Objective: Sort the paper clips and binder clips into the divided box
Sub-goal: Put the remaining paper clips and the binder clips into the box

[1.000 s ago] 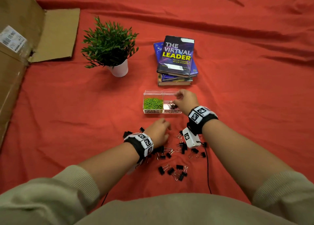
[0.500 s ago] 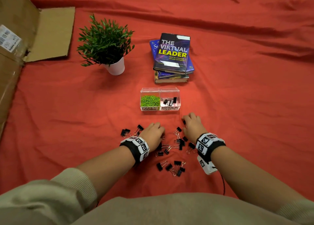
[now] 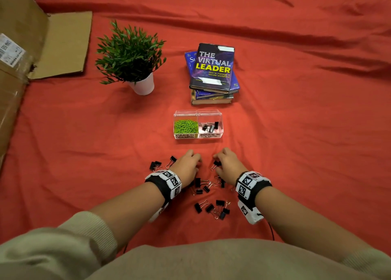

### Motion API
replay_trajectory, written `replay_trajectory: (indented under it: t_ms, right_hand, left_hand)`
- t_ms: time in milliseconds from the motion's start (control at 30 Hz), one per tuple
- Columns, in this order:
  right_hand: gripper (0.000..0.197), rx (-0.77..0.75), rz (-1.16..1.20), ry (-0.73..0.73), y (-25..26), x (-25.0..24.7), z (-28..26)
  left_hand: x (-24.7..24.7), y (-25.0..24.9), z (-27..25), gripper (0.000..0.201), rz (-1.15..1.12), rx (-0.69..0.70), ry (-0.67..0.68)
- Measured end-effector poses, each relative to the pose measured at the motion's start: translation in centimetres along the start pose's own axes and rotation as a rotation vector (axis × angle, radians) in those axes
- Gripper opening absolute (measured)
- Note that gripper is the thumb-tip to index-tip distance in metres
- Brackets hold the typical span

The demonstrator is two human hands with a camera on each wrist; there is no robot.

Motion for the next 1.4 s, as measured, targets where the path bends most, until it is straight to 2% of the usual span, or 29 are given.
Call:
replay_trajectory:
  t_ms: [67,200,367,467,600,733,867,1000,1067,1133,1267,1333,1400]
  right_hand:
    - [0.042,-0.024,-0.076,0.008,0.3,0.3,-0.2]
    - [0.027,-0.055,-0.103,0.013,0.6,0.5,-0.3]
    - [0.011,-0.048,0.024,0.023,0.4,0.0,-0.2]
    - [0.019,0.025,0.174,0.024,0.1,-0.7,-0.1]
    - [0.015,0.058,0.360,-0.154,1.2,-4.7,1.7]
    - [0.010,0.058,0.357,-0.332,2.6,-9.3,4.4]
    - [0.016,0.064,0.364,-0.321,3.0,-10.4,6.4]
    - [0.020,0.047,0.318,-0.316,2.7,-10.4,5.6]
    - [0.021,0.035,0.273,-0.286,2.1,-9.8,4.2]
    - [0.025,0.056,0.165,-0.164,1.1,-8.4,2.5]
    - [0.060,0.185,-0.170,0.142,-0.8,-4.3,-1.6]
    - [0.073,0.196,-0.183,0.190,-0.9,-2.4,-2.9]
    - [0.077,0.178,-0.163,0.194,-0.6,-0.8,-3.5]
  left_hand:
    - [-0.6,0.4,0.0,0.028,-0.047,-0.019,-0.031]
    - [-1.8,1.9,-0.2,0.024,-0.135,-0.071,-0.108]
    - [-1.7,3.8,-0.9,0.020,-0.184,-0.123,-0.114]
    - [-1.7,3.9,-1.0,0.022,-0.177,-0.122,-0.120]
    - [-1.9,4.3,-1.1,0.028,-0.065,-0.152,-0.114]
    - [-2.0,4.7,-1.5,0.037,0.066,-0.214,-0.096]
    - [-2.0,4.6,-1.9,0.040,0.096,-0.225,-0.067]
    - [-1.8,4.5,-2.2,0.051,0.160,-0.235,-0.018]
    - [-1.8,4.4,-2.3,0.048,0.176,-0.252,-0.015]
    - [-1.7,4.3,-2.2,0.042,0.186,-0.259,-0.021]
    - [-1.4,3.8,-1.9,0.031,0.186,-0.226,-0.021]
    - [-1.2,3.5,-1.7,0.030,0.183,-0.210,-0.014]
    - [-1.0,3.1,-1.5,0.030,0.178,-0.190,-0.009]
Point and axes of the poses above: each hand's wrist, its own z-axis towards the middle knuckle, its own x-axis out of the palm, y = z × x, the point moved 4 cm from there along z, towards the middle knuckle, and after that the axes turned 5 degrees about y, right-handed, at the moved point
